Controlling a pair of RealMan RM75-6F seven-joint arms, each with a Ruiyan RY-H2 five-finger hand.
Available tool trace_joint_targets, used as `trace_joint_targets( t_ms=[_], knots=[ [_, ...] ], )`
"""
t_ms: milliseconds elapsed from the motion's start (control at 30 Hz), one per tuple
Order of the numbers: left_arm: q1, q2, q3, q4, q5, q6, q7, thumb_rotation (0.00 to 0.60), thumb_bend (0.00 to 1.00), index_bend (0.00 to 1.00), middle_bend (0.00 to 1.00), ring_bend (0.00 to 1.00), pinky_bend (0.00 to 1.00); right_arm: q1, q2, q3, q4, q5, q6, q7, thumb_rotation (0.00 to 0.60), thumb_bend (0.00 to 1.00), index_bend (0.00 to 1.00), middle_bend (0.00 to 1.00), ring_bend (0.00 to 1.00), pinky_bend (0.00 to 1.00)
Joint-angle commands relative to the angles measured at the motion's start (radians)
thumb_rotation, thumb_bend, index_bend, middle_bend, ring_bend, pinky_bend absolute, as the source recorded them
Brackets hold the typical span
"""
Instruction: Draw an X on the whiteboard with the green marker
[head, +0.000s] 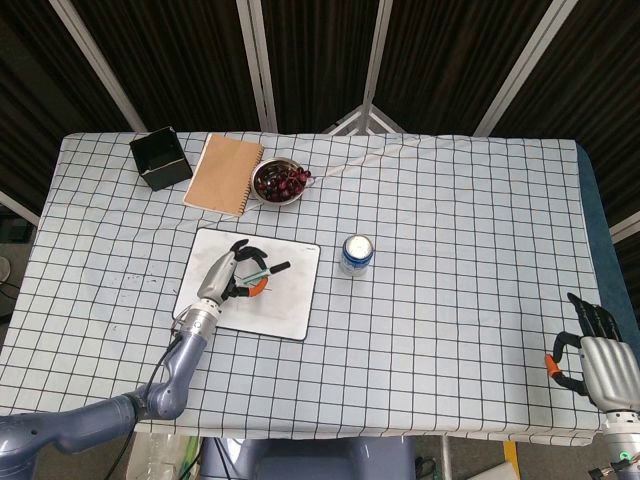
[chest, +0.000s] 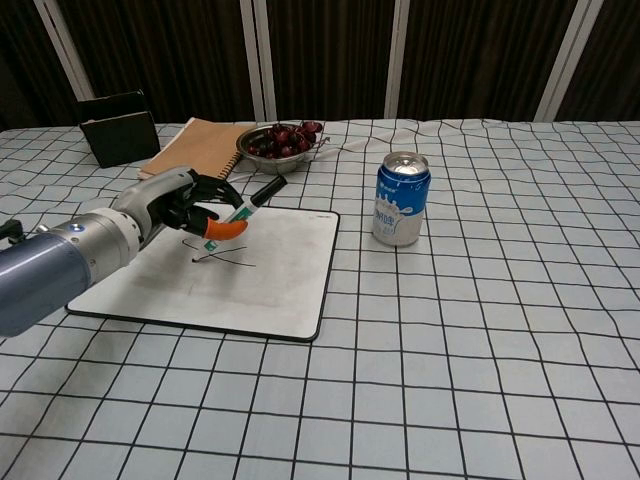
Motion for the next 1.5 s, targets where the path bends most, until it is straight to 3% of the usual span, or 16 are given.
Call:
trace_joint_targets(
  t_ms=[33, 200, 567, 767, 1500],
  knots=[
    [0.027, 0.020, 0.015, -0.033, -0.014, 0.012, 0.011, 0.600, 0.60, 0.78, 0.29, 0.06, 0.15, 0.000, -0.002, 0.001, 0.001, 0.000, 0.002, -0.002, 0.600, 0.37, 0.00, 0.00, 0.00, 0.00],
    [0.078, 0.064, 0.028, -0.112, -0.019, 0.048, 0.005, 0.600, 0.60, 0.78, 0.29, 0.06, 0.15, -0.001, -0.004, 0.004, 0.002, 0.002, 0.007, -0.005, 0.600, 0.37, 0.00, 0.00, 0.00, 0.00],
    [0.092, 0.155, -0.080, -0.279, 0.047, 0.138, -0.069, 0.600, 0.60, 0.79, 0.30, 0.06, 0.15, 0.001, -0.005, 0.001, 0.000, -0.005, 0.003, -0.002, 0.600, 0.37, 0.00, 0.00, 0.00, 0.00],
    [0.044, 0.121, -0.106, -0.247, 0.010, 0.102, -0.054, 0.600, 0.60, 0.79, 0.30, 0.06, 0.15, 0.005, -0.004, 0.002, -0.001, -0.004, -0.003, 0.005, 0.600, 0.37, 0.00, 0.00, 0.00, 0.00],
    [-0.034, -0.051, -0.073, -0.045, -0.026, 0.061, -0.009, 0.600, 0.60, 0.79, 0.30, 0.07, 0.15, 0.009, 0.002, 0.000, -0.002, 0.000, -0.018, 0.024, 0.600, 0.37, 0.00, 0.00, 0.00, 0.00]
  ],
)
